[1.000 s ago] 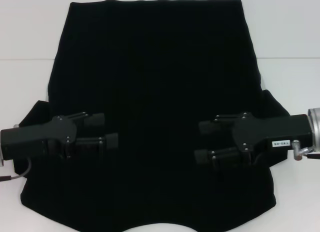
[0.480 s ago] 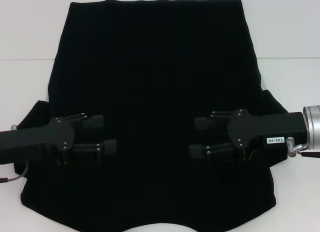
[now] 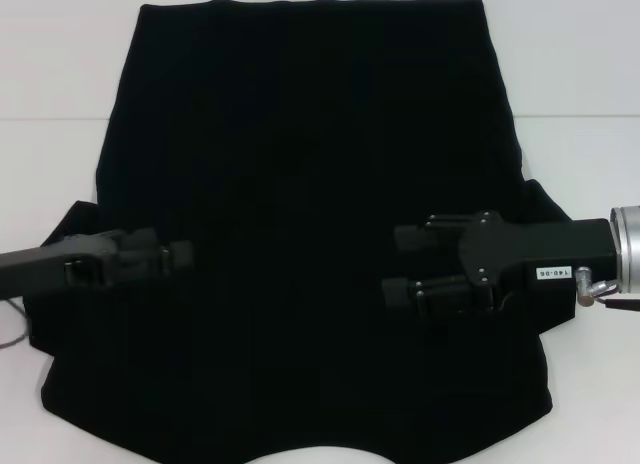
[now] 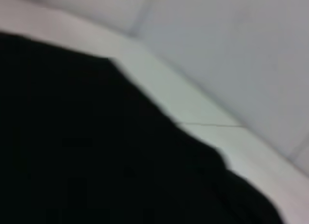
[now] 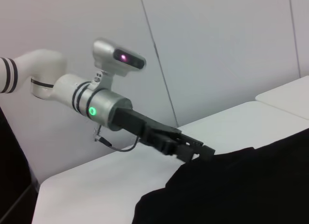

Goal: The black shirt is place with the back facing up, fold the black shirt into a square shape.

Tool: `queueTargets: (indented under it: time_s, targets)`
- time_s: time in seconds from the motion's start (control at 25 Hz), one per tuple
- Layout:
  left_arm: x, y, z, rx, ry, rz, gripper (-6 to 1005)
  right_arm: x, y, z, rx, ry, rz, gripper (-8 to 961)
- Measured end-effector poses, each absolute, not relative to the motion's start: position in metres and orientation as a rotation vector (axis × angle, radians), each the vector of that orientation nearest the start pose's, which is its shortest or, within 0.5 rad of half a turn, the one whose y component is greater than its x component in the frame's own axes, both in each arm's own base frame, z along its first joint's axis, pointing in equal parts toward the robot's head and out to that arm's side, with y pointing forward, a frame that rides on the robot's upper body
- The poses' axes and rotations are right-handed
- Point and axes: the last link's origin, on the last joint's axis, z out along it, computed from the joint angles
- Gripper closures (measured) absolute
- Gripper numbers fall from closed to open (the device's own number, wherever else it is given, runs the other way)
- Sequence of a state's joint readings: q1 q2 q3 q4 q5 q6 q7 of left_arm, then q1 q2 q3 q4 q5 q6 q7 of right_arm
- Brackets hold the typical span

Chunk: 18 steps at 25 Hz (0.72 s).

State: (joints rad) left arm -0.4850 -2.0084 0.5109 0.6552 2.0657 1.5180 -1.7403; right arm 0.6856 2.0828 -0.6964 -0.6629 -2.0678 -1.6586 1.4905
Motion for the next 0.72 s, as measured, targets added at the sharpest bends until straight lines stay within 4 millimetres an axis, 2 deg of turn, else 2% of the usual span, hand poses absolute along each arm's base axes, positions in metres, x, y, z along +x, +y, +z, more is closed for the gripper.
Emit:
queueTargets:
  time_s: [0.12,0.28,0.48,0.72]
  targets:
    - [-0.324,0.337,0.056,-2.287,-1.274,-0.684,50,0.206,0.350,-0.007,-2.927,0.551,0.730,87]
    - [-0.341,0.337,0.079,-2.136,-1.369,-0.648,51,0.204,0.352,-0.007,-2.915,0.550,0.750,88]
    - [-0.356,0.331,0.101,-2.056,-1.451,-0.531,58,0.204,0.354,-0.007,-2.888,0.563,0.771,88]
    - [-0.363,0.328,0.111,-2.022,-1.549,-0.342,65,0.204,0.355,-0.007,-2.882,0.569,0.775,87]
